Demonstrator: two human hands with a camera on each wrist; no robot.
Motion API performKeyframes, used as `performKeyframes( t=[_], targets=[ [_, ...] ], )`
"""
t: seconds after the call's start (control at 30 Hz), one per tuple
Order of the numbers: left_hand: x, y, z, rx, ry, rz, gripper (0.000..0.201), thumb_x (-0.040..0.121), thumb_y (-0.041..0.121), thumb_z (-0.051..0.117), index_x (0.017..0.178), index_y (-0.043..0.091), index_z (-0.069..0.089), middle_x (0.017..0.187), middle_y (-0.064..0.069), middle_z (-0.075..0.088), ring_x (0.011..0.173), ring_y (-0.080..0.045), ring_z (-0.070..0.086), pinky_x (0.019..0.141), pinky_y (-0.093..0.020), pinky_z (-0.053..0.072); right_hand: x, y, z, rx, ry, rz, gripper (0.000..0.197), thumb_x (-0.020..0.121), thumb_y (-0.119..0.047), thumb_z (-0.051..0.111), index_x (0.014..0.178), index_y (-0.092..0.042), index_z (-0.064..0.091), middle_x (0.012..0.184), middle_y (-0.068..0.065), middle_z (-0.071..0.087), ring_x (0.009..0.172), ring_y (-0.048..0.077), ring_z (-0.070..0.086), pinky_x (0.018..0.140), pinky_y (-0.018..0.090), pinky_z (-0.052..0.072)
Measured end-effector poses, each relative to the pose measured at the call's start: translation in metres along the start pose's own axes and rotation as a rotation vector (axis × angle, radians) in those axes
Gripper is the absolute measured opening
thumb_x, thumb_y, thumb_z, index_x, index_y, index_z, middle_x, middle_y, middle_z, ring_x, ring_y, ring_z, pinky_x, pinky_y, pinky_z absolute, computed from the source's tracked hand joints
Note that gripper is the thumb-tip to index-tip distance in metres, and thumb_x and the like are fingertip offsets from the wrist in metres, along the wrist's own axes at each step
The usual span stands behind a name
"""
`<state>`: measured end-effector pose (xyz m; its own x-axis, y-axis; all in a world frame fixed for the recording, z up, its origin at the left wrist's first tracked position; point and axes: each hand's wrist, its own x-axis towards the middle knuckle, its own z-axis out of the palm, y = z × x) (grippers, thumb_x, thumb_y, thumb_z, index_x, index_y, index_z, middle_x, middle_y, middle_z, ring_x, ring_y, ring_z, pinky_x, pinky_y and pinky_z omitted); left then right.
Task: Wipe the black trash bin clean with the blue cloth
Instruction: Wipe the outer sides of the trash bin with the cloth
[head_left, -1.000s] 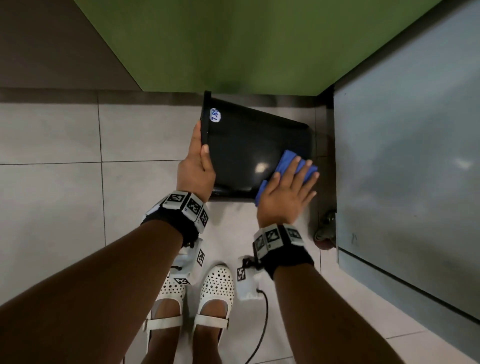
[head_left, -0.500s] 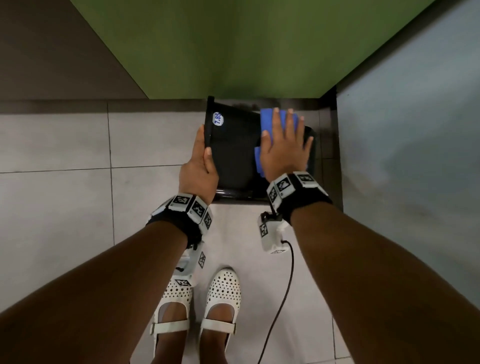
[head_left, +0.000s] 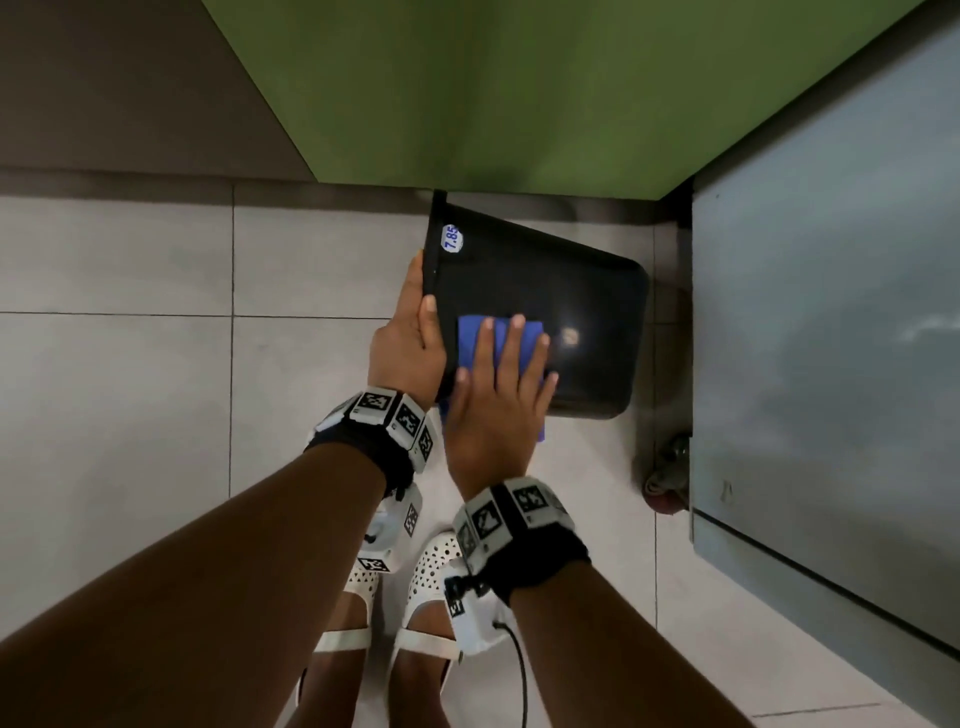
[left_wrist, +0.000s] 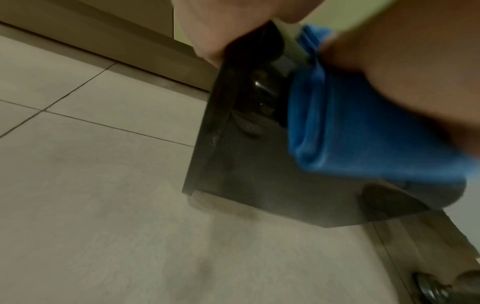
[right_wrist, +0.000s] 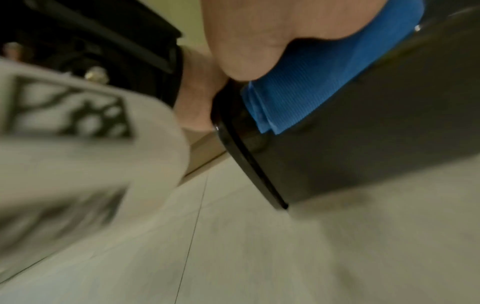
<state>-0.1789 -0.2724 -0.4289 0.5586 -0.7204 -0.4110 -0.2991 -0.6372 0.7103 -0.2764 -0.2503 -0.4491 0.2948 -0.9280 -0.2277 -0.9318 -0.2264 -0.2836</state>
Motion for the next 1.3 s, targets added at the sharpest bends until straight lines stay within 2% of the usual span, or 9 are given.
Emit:
performKeyframes(
  t=[0.07, 0.13, 0.3, 0.57, 0.77, 0.93, 1.1, 1.2, 1.3],
  targets=[
    [-0.001, -0.001, 0.0, 0.0, -0.017, 0.006, 0.047, 0.1, 0.026, 0.025, 0.146, 0.03, 0.017, 0.105, -0.019, 0.067, 0.075, -0.024, 0.058, 0.071, -0.024, 0.04, 0.028, -0.011, -0.007, -0.021, -0.048, -0.127, 0.051, 0.098, -0.036, 0.024, 0.146, -0.022, 0.022, 0.155, 0.007, 0.018, 0.143, 0.032, 0.012, 0.113, 0.049, 0.011],
    [0.001, -0.001, -0.001, 0.001, -0.004, 0.011, 0.046, 0.099, 0.026, 0.026, 0.145, 0.029, 0.02, 0.107, -0.02, 0.067, 0.081, -0.031, 0.062, 0.073, -0.024, 0.04, 0.063, -0.008, -0.018, -0.035, -0.084, -0.221, 0.051, 0.098, -0.038, 0.022, 0.148, -0.027, 0.015, 0.157, 0.002, 0.009, 0.145, 0.028, 0.004, 0.115, 0.047, 0.007],
    [0.005, -0.004, -0.001, 0.022, 0.031, 0.037, 0.056, 0.089, 0.04, 0.02, 0.144, 0.031, 0.022, 0.102, -0.025, 0.067, 0.085, -0.041, 0.063, 0.077, -0.038, 0.052, 0.099, 0.014, -0.026, -0.085, -0.018, -0.314, 0.05, 0.096, -0.039, 0.027, 0.145, -0.027, 0.027, 0.155, 0.004, 0.022, 0.143, 0.029, 0.016, 0.112, 0.052, 0.018],
    [0.002, -0.011, 0.001, -0.02, -0.021, 0.054, 0.047, 0.099, 0.03, 0.024, 0.146, 0.031, 0.017, 0.099, -0.022, 0.066, 0.083, -0.036, 0.063, 0.076, -0.034, 0.052, 0.112, 0.042, -0.041, 0.001, 0.004, 0.295, 0.052, 0.1, -0.037, 0.022, 0.149, -0.025, 0.011, 0.158, 0.005, 0.008, 0.145, 0.029, 0.001, 0.115, 0.052, 0.006],
    [0.001, -0.005, -0.002, -0.169, -0.103, 0.007, 0.042, 0.099, 0.031, 0.023, 0.138, 0.021, 0.032, 0.111, -0.013, 0.062, 0.094, -0.029, 0.063, 0.083, -0.037, 0.054, 0.047, 0.024, -0.019, -0.09, -0.027, -0.061, 0.055, 0.096, -0.042, 0.021, 0.148, -0.023, 0.013, 0.157, 0.006, 0.008, 0.144, 0.029, 0.002, 0.113, 0.047, 0.004],
    [0.033, 0.025, -0.019, -0.226, -0.14, -0.227, 0.048, 0.1, 0.035, 0.022, 0.115, 0.005, 0.057, 0.124, -0.02, 0.058, 0.116, -0.031, 0.053, 0.096, -0.031, 0.038, 0.033, 0.03, -0.01, -0.104, 0.061, -0.114, 0.053, 0.094, -0.039, 0.023, 0.144, -0.019, 0.028, 0.152, 0.01, 0.027, 0.14, 0.034, 0.02, 0.109, 0.051, 0.018],
    [0.083, 0.057, -0.032, -0.162, -0.3, -0.39, 0.066, 0.094, 0.055, 0.025, 0.134, 0.007, 0.044, 0.143, -0.013, 0.044, 0.129, -0.029, 0.044, 0.11, -0.036, 0.035, -0.006, 0.039, 0.001, -0.096, 0.073, -0.155, 0.051, 0.099, -0.04, 0.009, 0.14, -0.018, 0.028, 0.148, 0.011, 0.034, 0.137, 0.032, 0.019, 0.108, 0.054, 0.018],
    [0.084, 0.054, -0.031, -0.073, -0.366, -0.371, 0.059, 0.096, 0.049, 0.027, 0.139, 0.008, 0.036, 0.147, -0.014, 0.037, 0.134, -0.029, 0.038, 0.111, -0.039, 0.034, -0.019, 0.039, 0.005, -0.111, 0.067, -0.162, 0.051, 0.099, -0.041, 0.004, 0.139, -0.018, 0.026, 0.147, 0.007, 0.025, 0.135, 0.031, 0.019, 0.107, 0.056, 0.016],
    [0.078, 0.057, -0.03, 0.118, -0.338, -0.41, 0.058, 0.1, 0.039, 0.021, 0.138, -0.004, 0.032, 0.147, -0.022, 0.033, 0.136, -0.033, 0.032, 0.113, -0.038, 0.023, -0.023, 0.04, 0.01, -0.114, 0.086, -0.171, 0.05, 0.1, -0.041, 0.005, 0.14, -0.018, 0.025, 0.146, 0.007, 0.021, 0.139, 0.03, 0.013, 0.114, 0.051, 0.011]
  ],
)
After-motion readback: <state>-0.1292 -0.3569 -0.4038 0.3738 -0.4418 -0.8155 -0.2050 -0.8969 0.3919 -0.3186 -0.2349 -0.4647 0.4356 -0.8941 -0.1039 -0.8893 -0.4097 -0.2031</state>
